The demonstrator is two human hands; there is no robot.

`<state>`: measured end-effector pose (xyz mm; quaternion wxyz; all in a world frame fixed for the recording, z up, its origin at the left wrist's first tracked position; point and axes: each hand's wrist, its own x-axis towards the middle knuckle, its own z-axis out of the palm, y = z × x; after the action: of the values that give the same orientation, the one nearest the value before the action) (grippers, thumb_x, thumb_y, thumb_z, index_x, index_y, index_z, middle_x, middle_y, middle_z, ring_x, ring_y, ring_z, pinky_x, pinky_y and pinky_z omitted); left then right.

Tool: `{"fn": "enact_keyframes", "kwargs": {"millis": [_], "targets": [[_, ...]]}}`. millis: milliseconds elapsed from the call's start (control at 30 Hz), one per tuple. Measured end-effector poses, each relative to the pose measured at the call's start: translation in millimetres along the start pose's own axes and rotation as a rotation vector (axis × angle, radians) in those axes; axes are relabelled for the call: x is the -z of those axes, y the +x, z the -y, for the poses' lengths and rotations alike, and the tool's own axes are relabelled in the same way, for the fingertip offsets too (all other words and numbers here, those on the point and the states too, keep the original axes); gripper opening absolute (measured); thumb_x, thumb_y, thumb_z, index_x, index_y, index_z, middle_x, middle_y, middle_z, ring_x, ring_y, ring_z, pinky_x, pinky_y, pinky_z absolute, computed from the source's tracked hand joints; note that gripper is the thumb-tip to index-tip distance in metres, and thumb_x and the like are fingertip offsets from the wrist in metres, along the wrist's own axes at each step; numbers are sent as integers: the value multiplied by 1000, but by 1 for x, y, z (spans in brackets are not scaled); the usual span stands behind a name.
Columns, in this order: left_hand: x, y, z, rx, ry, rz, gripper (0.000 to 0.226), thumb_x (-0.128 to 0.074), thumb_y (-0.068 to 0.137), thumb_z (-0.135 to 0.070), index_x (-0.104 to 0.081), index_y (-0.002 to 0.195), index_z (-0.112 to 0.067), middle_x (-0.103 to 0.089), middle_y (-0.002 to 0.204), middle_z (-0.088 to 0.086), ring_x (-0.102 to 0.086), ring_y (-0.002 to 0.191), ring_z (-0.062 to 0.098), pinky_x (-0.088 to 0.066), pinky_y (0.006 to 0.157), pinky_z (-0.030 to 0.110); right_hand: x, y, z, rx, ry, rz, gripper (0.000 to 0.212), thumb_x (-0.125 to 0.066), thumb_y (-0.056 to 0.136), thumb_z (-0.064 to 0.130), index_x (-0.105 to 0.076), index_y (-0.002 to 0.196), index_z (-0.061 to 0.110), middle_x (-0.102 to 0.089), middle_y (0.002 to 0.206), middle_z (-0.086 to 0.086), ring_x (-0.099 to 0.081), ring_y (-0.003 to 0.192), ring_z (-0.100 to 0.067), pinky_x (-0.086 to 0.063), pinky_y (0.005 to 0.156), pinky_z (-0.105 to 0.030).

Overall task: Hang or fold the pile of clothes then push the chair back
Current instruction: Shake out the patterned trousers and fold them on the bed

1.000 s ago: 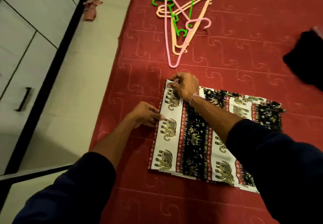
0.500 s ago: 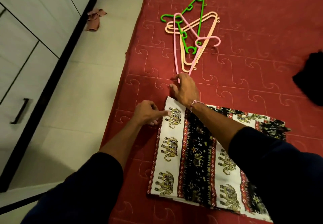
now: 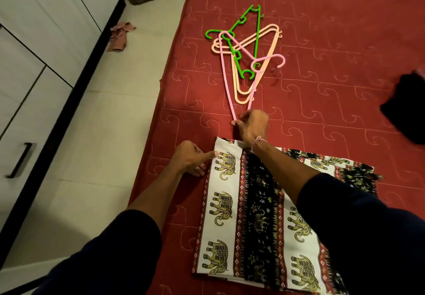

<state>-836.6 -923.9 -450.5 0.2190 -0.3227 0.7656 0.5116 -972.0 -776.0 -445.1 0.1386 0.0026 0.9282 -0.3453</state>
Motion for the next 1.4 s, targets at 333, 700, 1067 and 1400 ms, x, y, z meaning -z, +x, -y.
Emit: {"fn": "enact_keyframes", "kwargs": {"millis": [333, 700, 1067, 1400], "targets": [[-16, -27, 19, -114, 113, -87, 38, -73, 82, -54, -62, 93, -19, -70, 91, 2, -70, 81, 22, -60, 81, 46, 25, -28, -8, 104, 142, 5, 31, -53, 103, 32, -66, 108, 5, -63, 83, -4, -59, 65, -17, -38, 42, -16], [-51, -89, 48, -48, 149, -146, 28, -65, 95, -37, -70, 87, -10, -73, 84, 5, -67, 74, 22, -55, 80, 39, 71, -151, -88, 208, 5, -68, 48, -30, 107, 43, -57, 91, 8, -45, 61, 5, -41, 47, -10, -33, 41, -17], [-89, -131, 46, -257, 179, -347, 14, -51, 103, -20, -53, 94, -9, -59, 81, 6, -51, 66, 18, -46, 63, 34, 71, -312, -178, 223, -147, -71, 63, -6, 101, 59, -53, 86, 21, -45, 55, 6, -44, 47, -4, -32, 45, -16], [-142, -167, 6, -322, -40, -57, 20, -53, 98, -3, -58, 118, -5, -62, 104, 8, -57, 82, 14, -48, 69, 25, 45, -345, -169, 198, -128, 198, 40, -21, 106, 52, -35, 128, 22, -67, 77, -7, -63, 66, -31, -52, 63, -43]]}}
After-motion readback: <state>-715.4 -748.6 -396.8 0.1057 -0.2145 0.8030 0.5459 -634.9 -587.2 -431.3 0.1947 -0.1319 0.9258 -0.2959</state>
